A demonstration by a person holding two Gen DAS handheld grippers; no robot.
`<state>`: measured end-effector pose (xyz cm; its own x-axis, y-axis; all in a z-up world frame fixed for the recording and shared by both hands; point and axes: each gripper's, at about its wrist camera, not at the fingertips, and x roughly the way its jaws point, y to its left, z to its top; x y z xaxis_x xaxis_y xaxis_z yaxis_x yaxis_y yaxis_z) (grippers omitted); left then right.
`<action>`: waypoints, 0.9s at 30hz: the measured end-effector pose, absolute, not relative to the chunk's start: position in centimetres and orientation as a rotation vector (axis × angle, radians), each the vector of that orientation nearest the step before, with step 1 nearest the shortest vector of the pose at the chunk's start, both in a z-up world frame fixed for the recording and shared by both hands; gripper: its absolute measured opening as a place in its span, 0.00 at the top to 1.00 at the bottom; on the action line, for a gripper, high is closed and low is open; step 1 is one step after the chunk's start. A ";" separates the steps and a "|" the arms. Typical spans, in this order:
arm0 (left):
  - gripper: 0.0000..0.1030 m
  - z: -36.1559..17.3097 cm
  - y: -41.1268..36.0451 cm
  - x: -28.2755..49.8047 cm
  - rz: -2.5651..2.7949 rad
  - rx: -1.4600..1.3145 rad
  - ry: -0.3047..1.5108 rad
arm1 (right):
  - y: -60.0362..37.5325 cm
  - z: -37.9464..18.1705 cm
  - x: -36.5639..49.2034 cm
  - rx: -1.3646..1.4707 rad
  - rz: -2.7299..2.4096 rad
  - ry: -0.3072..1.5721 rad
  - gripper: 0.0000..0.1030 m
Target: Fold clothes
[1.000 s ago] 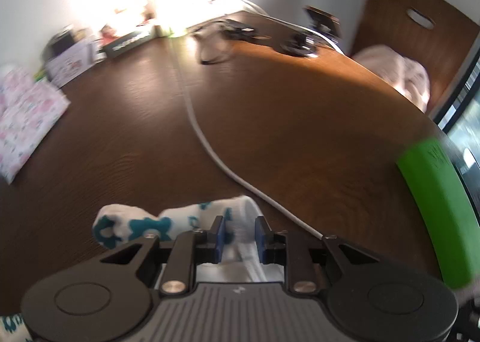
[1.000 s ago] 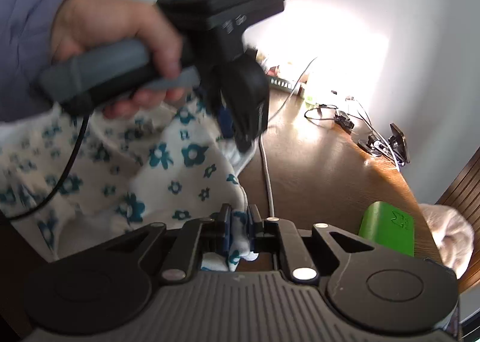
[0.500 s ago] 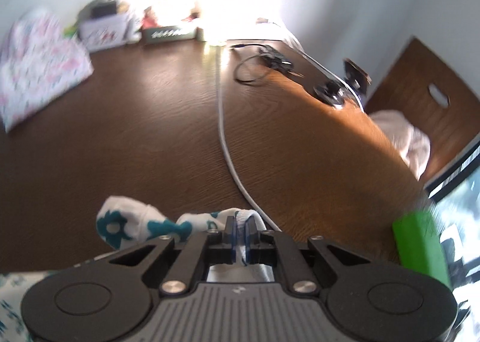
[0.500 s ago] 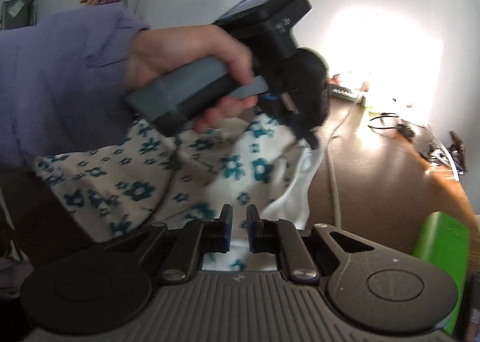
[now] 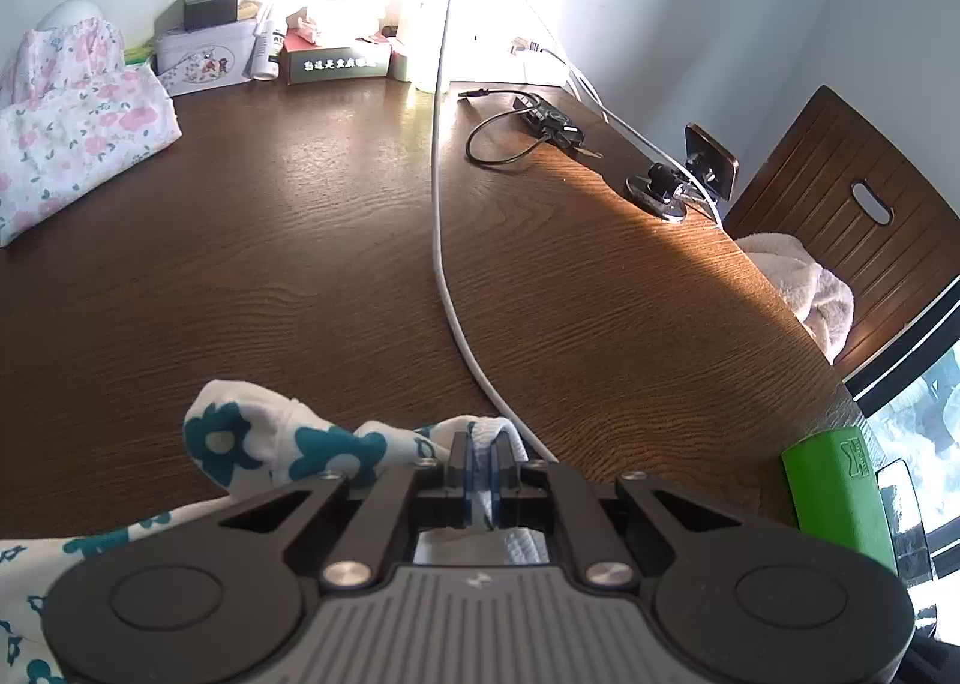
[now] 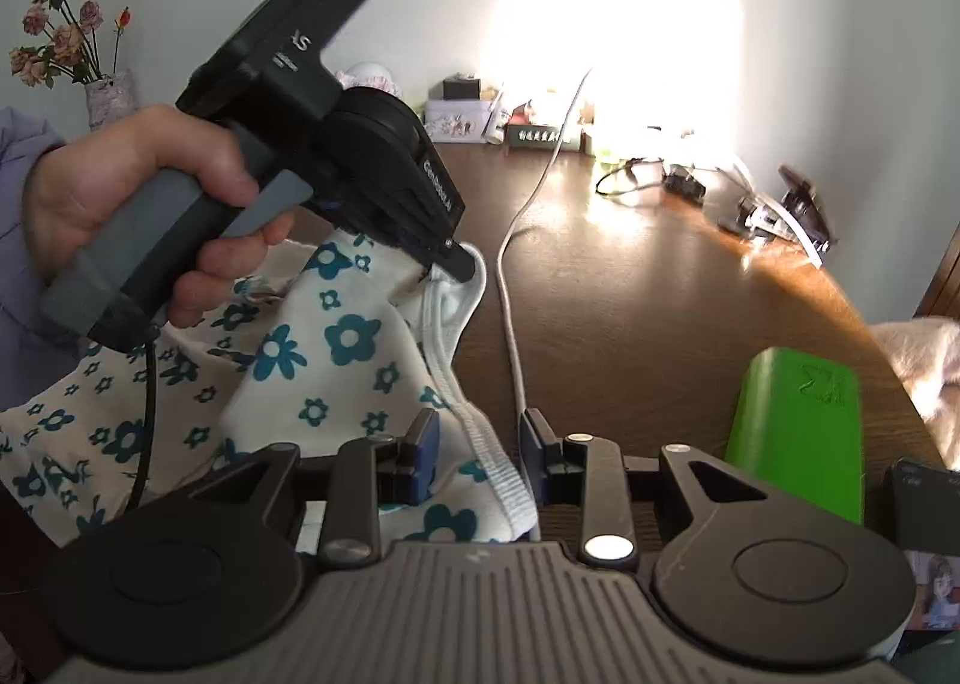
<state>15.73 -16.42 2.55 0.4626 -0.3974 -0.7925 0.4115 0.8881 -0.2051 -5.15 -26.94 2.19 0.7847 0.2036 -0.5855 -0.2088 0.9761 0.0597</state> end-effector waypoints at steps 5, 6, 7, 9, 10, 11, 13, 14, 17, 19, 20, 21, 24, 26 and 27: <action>0.96 2.4 -16.5 16.0 -0.495 0.018 0.974 | -26.3 2.7 -6.2 -0.025 0.290 0.641 0.95; 0.96 2.4 -16.5 16.0 -0.496 0.017 0.975 | -26.2 2.8 -6.5 -0.022 0.292 0.641 0.95; 0.96 2.4 -16.5 16.1 -0.496 0.016 0.975 | -26.3 3.0 -6.6 -0.014 0.292 0.644 0.95; 0.96 2.4 -16.5 16.1 -0.494 0.018 0.973 | -26.8 2.7 -6.4 0.008 0.275 0.668 0.93; 0.96 2.4 -16.6 16.1 -0.494 0.019 0.973 | -26.8 2.4 -6.1 -0.005 0.241 0.680 0.90; 0.96 2.5 -16.5 16.0 -0.500 0.022 0.974 | -26.8 2.2 -6.0 -0.030 0.202 0.690 0.83; 0.91 2.8 -16.5 15.9 -0.512 0.027 0.978 | -26.5 2.9 -7.0 -0.054 0.210 0.631 0.82; 0.89 3.0 -16.3 15.7 -0.519 0.028 0.977 | -26.3 3.4 -7.7 -0.059 0.250 0.602 0.82; 0.76 5.7 -13.5 13.0 -0.569 0.010 0.917 | -24.7 4.0 -8.9 -0.076 0.394 0.575 0.81; 0.57 7.6 -11.6 11.3 -0.602 -0.003 0.876 | -23.1 3.6 -8.9 -0.104 0.437 0.591 0.72; 0.56 8.5 -10.7 10.4 -0.618 -0.009 0.856 | -22.3 3.4 -8.9 -0.119 0.458 0.599 0.69; 0.56 9.3 -9.7 9.5 -0.632 -0.017 0.838 | -21.7 3.1 -8.7 -0.133 0.462 0.605 0.69; 0.56 7.7 -7.2 7.3 -0.621 -0.095 0.885 | -20.5 2.2 -7.6 -0.167 0.424 0.638 0.93; 0.58 5.9 -6.2 6.3 -0.613 -0.140 0.932 | -20.4 2.2 -7.3 -0.158 0.408 0.649 0.99; 0.58 5.0 -5.7 5.8 -0.608 -0.162 0.955 | -20.4 2.7 -7.6 -0.151 0.409 0.627 0.99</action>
